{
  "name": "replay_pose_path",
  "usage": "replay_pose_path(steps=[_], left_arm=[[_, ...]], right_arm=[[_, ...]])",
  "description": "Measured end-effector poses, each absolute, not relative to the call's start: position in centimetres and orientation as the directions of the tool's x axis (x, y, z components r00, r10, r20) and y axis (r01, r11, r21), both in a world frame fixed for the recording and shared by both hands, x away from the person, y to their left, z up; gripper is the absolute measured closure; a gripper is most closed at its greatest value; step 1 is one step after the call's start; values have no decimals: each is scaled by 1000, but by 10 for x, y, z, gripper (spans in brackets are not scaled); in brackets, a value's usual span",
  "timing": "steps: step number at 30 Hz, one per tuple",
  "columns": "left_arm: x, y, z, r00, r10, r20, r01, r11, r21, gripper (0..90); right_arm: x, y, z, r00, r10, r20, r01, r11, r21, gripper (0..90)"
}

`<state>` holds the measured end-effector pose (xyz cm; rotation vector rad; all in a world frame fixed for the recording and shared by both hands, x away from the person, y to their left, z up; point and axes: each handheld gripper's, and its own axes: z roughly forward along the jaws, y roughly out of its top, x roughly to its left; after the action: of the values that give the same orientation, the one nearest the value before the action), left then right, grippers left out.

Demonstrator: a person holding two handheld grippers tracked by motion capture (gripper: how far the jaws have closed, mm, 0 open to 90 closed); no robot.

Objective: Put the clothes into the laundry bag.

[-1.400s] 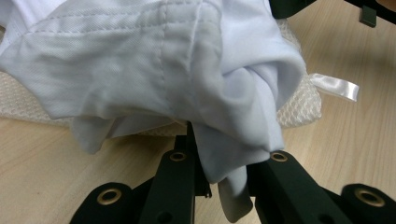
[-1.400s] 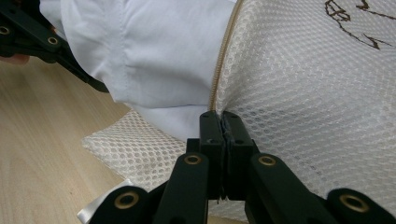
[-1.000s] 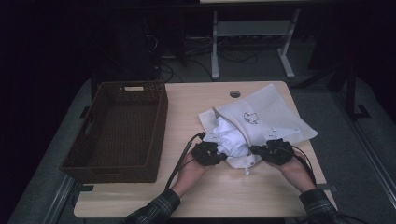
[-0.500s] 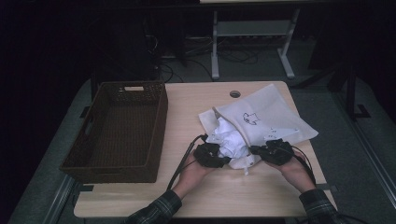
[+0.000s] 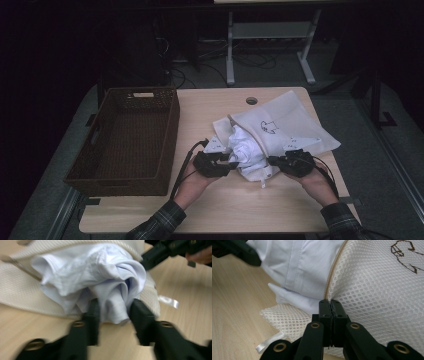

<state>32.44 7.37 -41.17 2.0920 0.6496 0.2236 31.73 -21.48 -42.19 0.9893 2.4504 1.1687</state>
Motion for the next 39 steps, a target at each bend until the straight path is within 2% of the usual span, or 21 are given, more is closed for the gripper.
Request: replay_pose_path(steps=[2,4,16,20,22,23,29,35,39], left_arm=[[325,73,-410,844,530,-83,360,-444,821,782],[332,66,-405,839,538,-80,356,-433,828,826],[344,41,-410,830,553,-71,365,-444,818,834],[342,36,-416,841,536,-75,375,-477,795,764],[341,35,-420,848,525,-76,380,-501,778,694],[341,35,-421,849,523,-77,382,-506,773,613],[335,49,-413,865,494,-90,379,-525,762,368],[334,71,-403,854,511,-99,397,-515,760,290],[341,80,-401,834,544,-91,410,-501,763,283]], right_arm=[[317,-215,-422,-736,674,63,473,445,761,879],[317,-215,-420,-735,675,61,471,444,763,880],[320,-214,-417,-734,678,41,458,449,767,882],[320,-216,-417,-733,679,42,458,446,769,882],[320,-217,-417,-733,679,41,457,447,769,882],[319,-217,-417,-733,679,41,457,448,768,882],[318,-219,-416,-737,675,40,454,451,768,882],[317,-221,-417,-737,675,41,457,451,767,882],[315,-223,-417,-735,677,35,456,455,765,882]])
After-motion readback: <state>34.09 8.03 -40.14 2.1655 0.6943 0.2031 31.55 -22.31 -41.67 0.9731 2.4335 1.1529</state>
